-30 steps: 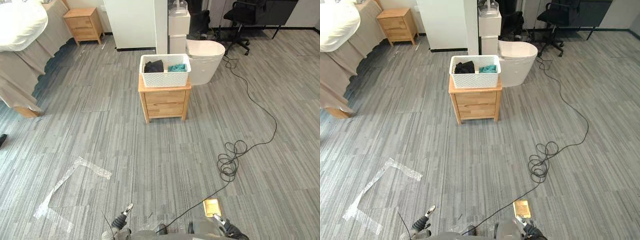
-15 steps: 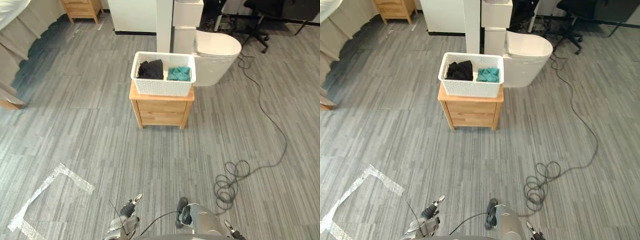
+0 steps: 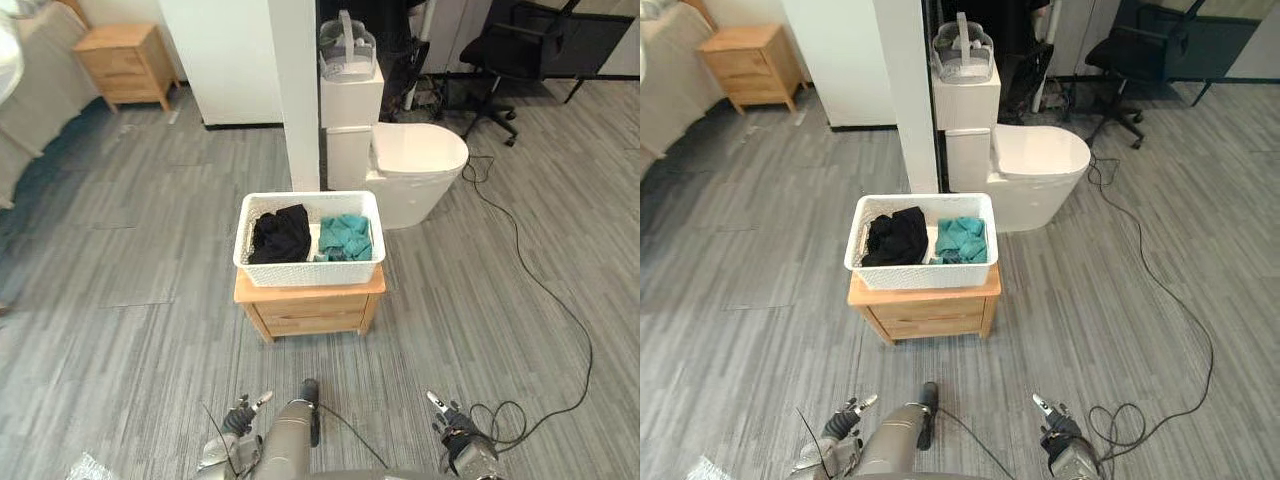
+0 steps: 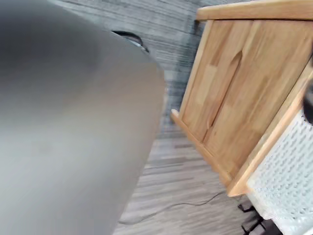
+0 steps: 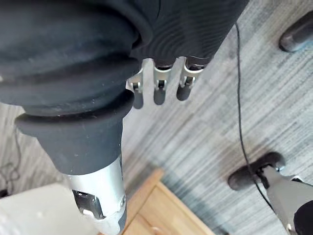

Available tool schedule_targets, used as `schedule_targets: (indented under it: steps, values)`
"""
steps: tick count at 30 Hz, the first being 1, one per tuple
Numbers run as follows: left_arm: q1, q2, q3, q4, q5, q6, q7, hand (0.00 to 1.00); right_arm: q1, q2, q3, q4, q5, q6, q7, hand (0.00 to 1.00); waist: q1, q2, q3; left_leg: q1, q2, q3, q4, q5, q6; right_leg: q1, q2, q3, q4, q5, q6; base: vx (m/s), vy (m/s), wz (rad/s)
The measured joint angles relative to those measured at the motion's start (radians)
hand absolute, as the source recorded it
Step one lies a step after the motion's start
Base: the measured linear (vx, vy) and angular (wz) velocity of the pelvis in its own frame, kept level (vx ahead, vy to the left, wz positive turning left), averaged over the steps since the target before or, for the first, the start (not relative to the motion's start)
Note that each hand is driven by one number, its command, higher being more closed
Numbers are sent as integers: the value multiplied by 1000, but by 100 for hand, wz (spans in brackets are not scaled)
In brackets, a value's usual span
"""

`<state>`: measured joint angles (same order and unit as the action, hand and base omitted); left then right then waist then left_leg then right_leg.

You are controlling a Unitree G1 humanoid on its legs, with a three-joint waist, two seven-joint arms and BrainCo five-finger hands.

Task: Pick up the laundry basket with both hands and put the clothes into the washing machine.

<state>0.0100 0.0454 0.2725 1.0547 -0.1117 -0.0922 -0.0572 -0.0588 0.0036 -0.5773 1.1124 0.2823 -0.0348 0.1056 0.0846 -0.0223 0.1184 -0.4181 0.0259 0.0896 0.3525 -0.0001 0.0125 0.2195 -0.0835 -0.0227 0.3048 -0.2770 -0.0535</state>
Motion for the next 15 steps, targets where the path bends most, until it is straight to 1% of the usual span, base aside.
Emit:
schedule_targets:
  steps: [1,2,3,4,5,6,7,8,9,10,11,12,13,14,15]
  values:
    - [-8,4,1,16,2,2,4,0,20,2,19,5,-2,1,1,0,1,-15,6,65,-34,12,5,-44,35,-92,-38,18,270,77,107,563,285,-2]
    - [-9,9,-7,17,2,8,6,0,31,4,27,8,-10,3,6,0,-3,-20,9,97,-46,11,5,-65,46,-125,-51,31,379,134,152,656,309,8]
    - [-7,13,-11,17,3,16,7,0,51,9,46,13,-18,6,9,0,-15,-22,11,153,-59,4,13,-103,59,-208,-57,41,593,174,211,508,209,16]
    - [-4,14,-28,17,-1,20,12,0,69,11,57,10,-19,8,14,0,-19,-15,11,217,-61,-2,7,-127,65,-280,-63,23,735,172,209,587,203,25]
    - [-4,14,-37,17,-4,20,15,0,78,0,58,9,-21,4,25,0,-23,-10,10,267,-62,-13,-15,-138,71,-318,-80,-28,780,159,191,474,149,26]
    - [-8,11,-37,16,-4,19,15,0,86,-5,57,9,-22,2,29,0,-27,-3,10,299,-63,-20,-35,-142,70,-345,-96,-64,785,149,174,464,111,37]
    - [-15,5,-28,14,-7,18,15,0,103,-5,52,7,-26,1,30,0,-23,-1,4,354,-63,-46,-77,-144,68,-387,-118,-125,750,123,150,449,60,58]
    - [-21,-1,-24,15,-17,17,15,0,126,9,17,6,-27,1,29,0,-25,-1,3,410,-60,-77,-110,-143,67,-402,-130,-164,653,91,157,439,25,69]
    - [-22,-7,-18,15,-27,17,16,0,138,15,-1,7,-26,1,29,0,-27,-1,3,432,-59,-94,-119,-143,66,-401,-133,-171,587,85,157,340,-26,76]
    - [-21,-19,6,14,-35,16,15,0,145,22,-35,5,-17,2,30,0,-37,-1,0,450,-55,-113,-134,-146,62,-398,-132,-165,472,86,156,341,-104,84]
    - [-16,-35,31,14,-35,16,16,0,147,25,-58,6,-16,4,29,0,-45,2,-7,469,-47,-135,-146,-156,47,-400,-131,-144,324,94,150,382,-165,100]
    - [-12,-46,53,14,-35,15,16,0,147,33,-76,4,-15,3,29,0,-48,0,-11,477,-40,-149,-152,-167,30,-399,-130,-111,197,130,127,362,-191,87]
    - [-8,-49,64,13,-35,15,16,0,149,36,-75,5,-15,5,29,0,-48,-6,-17,481,-38,-153,-158,-172,21,-398,-129,-105,142,168,119,295,-237,73]
    - [7,-46,103,-2,-36,10,16,0,159,52,-71,7,-17,7,29,0,-41,-37,-40,483,-37,-168,-163,-190,-6,-392,-144,-113,42,301,135,232,-248,44]
    - [16,-42,117,-5,-36,6,17,0,161,57,-71,10,-18,9,29,0,-37,-48,-47,485,-35,-171,-162,-199,-21,-387,-146,-120,21,309,154,300,-381,34]
